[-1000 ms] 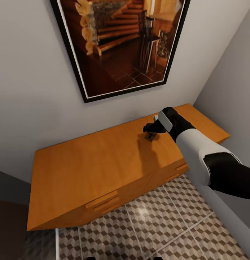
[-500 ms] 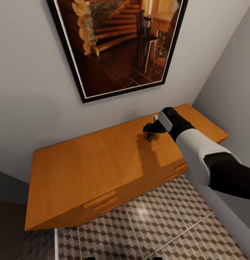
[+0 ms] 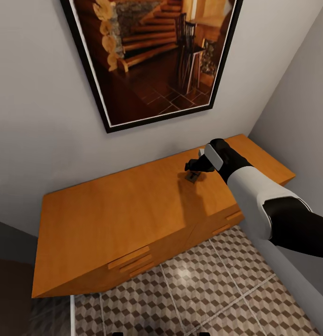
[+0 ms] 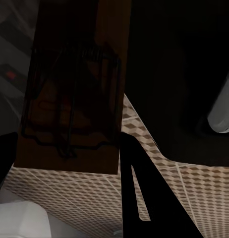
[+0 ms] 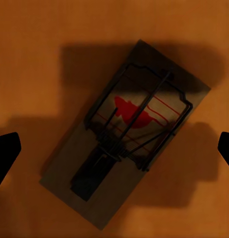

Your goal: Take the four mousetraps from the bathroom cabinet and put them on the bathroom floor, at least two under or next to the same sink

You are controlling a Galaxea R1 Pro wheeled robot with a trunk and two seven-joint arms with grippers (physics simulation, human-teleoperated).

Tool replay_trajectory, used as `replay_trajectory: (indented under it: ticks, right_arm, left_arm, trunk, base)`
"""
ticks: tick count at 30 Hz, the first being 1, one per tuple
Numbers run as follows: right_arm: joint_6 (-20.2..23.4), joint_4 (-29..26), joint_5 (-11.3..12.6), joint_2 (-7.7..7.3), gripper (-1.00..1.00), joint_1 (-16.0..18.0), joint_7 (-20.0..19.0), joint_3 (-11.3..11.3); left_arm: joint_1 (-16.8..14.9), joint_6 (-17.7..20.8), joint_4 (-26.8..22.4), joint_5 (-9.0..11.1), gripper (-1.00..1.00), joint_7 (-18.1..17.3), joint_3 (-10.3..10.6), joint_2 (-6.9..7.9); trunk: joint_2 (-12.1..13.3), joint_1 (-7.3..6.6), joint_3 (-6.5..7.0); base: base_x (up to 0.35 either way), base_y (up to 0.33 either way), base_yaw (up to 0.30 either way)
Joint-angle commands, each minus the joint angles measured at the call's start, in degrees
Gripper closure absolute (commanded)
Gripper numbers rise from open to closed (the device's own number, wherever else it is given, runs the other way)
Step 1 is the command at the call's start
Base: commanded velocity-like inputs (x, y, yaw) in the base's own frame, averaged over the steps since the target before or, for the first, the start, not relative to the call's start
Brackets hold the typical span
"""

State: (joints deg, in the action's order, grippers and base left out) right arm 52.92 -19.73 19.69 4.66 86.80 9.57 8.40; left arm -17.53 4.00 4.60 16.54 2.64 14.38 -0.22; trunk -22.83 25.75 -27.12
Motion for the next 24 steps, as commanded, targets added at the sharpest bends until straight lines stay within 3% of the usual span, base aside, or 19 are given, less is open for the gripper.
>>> replay_trajectory:
  ticks: [1, 24]
  right_arm:
    - [0.16, -0.06, 0.63, -0.05, -1.00, 0.04, 0.45, 0.40]
    - [0.16, 0.04, 0.53, -0.09, -1.00, 0.04, 0.37, 0.48]
  left_arm:
    - [-0.05, 0.13, 0.06, 0.42, 1.00, 0.08, 0.47, 0.00]
    - [-0.04, 0.13, 0.06, 0.42, 1.00, 0.08, 0.47, 0.05]
  trunk:
    - [-0.09, 0.03, -0.08]
    - [-0.09, 0.03, -0.90]
  base:
    - [0.000, 0.000, 0.000]
    - [0.000, 0.000, 0.000]
